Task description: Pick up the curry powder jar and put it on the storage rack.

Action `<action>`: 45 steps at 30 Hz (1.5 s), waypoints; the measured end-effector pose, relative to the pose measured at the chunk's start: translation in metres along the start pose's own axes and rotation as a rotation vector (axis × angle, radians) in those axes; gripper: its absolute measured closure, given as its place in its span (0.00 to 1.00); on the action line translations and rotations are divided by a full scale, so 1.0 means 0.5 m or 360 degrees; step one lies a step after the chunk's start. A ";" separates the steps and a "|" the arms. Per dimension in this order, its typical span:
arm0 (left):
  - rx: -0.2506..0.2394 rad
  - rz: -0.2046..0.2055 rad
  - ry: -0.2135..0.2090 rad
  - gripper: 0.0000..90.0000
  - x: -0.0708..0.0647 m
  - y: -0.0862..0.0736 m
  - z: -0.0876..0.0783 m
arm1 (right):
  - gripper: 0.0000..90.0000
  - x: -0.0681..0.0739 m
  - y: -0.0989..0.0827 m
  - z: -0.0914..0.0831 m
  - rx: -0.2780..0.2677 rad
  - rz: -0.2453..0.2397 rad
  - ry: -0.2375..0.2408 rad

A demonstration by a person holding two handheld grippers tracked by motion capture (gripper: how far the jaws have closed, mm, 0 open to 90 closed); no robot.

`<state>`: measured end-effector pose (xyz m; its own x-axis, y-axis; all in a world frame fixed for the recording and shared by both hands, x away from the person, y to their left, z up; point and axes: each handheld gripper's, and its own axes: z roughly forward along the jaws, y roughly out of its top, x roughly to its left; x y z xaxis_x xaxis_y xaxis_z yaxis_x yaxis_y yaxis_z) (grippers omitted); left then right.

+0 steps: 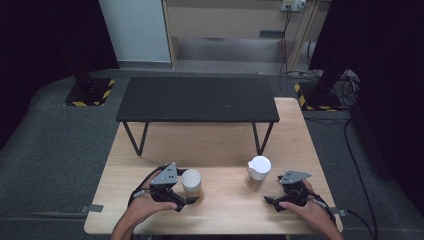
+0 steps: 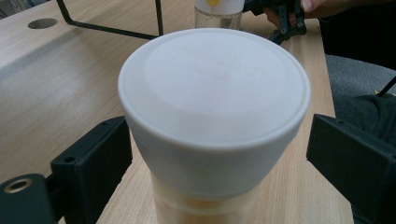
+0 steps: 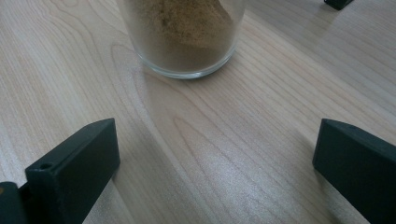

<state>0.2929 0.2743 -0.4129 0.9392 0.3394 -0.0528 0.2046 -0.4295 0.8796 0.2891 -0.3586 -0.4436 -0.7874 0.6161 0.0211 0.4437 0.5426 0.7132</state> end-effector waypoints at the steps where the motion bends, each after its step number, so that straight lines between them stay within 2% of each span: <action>1: 0.0000 0.0004 0.0001 0.07 0.000 0.001 0.000 | 0.01 0.000 0.000 0.000 0.0000 0.0000 0.0000; 15: -0.0040 0.0010 -0.0003 0.17 -0.003 0.002 0.006 | 0.01 0.000 0.000 0.000 0.0000 0.0000 0.0000; 23: -0.0064 0.0002 0.0026 0.26 -0.005 -0.002 0.004 | 0.01 0.000 0.000 0.000 0.0000 0.0000 0.0000; 34: -0.0062 0.0022 0.0071 0.36 -0.011 0.001 0.003 | 0.01 0.000 0.000 0.000 0.0000 0.0000 0.0000; 45: -0.0069 0.0025 0.0073 0.36 -0.011 0.000 0.002 | 0.01 0.000 0.000 0.000 0.0000 0.0000 0.0000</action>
<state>0.2880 0.2714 -0.4130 0.9284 0.3712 -0.0180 0.1768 -0.3987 0.8999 0.2891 -0.3586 -0.4436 -0.7874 0.6161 0.0214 0.4439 0.5425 0.7132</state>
